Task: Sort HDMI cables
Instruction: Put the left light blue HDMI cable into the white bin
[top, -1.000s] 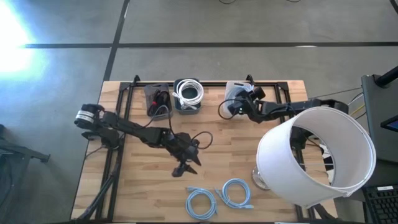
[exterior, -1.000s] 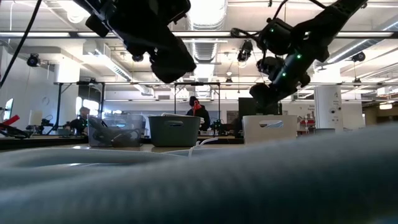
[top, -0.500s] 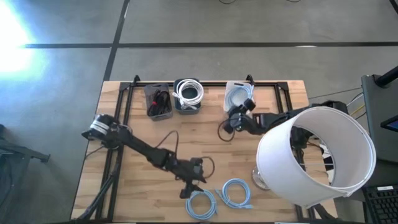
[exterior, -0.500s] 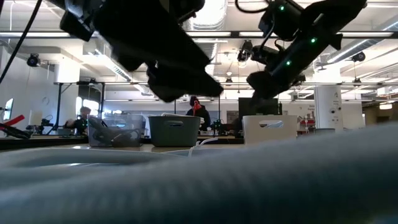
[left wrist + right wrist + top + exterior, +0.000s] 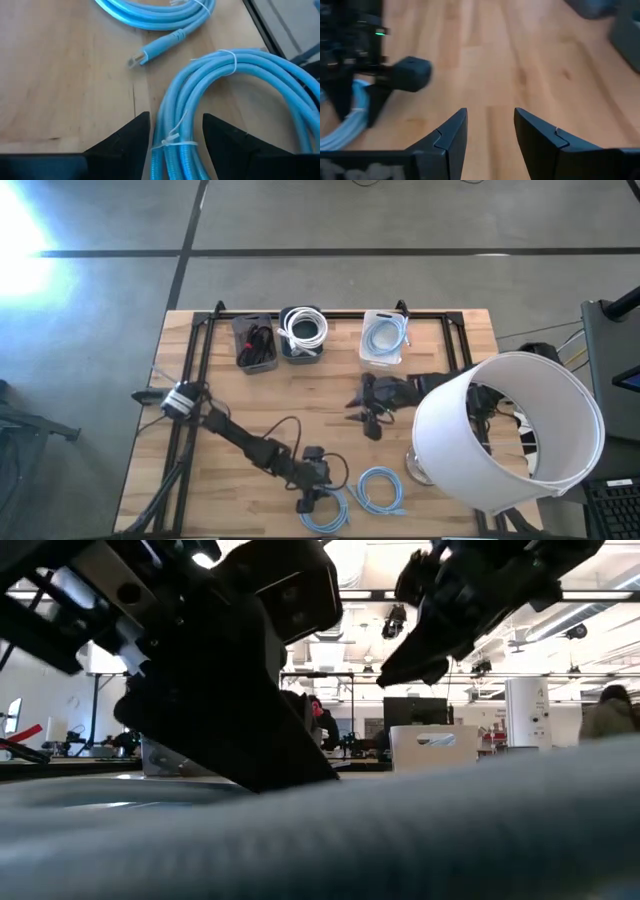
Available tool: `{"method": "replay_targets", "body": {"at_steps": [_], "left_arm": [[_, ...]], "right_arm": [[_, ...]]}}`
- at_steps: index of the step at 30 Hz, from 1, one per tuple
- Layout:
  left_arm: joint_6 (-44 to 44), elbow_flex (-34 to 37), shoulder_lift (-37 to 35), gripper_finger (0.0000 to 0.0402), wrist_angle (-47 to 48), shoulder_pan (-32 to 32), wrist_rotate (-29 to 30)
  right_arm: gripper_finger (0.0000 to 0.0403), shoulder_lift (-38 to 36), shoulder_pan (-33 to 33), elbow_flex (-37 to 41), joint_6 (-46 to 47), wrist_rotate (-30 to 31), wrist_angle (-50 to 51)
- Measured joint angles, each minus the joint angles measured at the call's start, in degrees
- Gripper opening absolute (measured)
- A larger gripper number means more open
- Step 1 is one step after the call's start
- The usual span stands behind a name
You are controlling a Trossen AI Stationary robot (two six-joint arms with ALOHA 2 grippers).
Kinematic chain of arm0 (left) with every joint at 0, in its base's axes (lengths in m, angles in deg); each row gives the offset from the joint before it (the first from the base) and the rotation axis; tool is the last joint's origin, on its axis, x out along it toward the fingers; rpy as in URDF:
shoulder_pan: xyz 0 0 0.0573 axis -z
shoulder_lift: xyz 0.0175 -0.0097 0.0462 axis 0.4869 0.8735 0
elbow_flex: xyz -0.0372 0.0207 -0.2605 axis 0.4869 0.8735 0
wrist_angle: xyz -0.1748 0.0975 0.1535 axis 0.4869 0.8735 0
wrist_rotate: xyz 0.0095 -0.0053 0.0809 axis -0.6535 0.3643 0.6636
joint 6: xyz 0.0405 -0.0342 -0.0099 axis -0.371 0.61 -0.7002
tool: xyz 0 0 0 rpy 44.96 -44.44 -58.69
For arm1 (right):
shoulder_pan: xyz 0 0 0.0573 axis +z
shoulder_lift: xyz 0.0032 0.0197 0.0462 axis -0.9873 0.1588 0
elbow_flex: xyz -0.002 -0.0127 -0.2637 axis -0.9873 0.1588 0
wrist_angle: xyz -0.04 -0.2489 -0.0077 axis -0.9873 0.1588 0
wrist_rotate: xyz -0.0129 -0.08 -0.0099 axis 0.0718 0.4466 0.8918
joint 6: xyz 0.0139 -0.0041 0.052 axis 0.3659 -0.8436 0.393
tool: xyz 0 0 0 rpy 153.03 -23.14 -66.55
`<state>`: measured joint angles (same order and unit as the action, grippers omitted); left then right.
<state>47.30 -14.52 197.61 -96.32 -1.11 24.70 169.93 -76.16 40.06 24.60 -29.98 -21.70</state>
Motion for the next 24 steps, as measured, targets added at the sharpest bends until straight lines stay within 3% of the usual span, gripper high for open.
{"method": "replay_targets", "body": {"at_steps": [5,12,14,24], "left_arm": [[-0.3,-0.1,0.9,0.0175,0.2,0.8,4.4],[0.0,0.2,-0.1,0.0055,1.4,0.8,7.7],[0.1,0.2,-0.4,0.0047,1.8,0.8,10.0],[-6.8,0.0,-6.0,0.0049,8.2,0.8,34.8]], "right_arm": [[0.0157,0.0,4.5,0.0,-0.2,-0.1,-1.9],[0.0152,0.0,8.7,0.0,0.2,-0.1,-2.0],[0.0149,0.0,9.6,0.0,1.3,-0.1,-2.0],[0.015,4.3,12.2,0.0,3.2,0.5,-7.1]]}}
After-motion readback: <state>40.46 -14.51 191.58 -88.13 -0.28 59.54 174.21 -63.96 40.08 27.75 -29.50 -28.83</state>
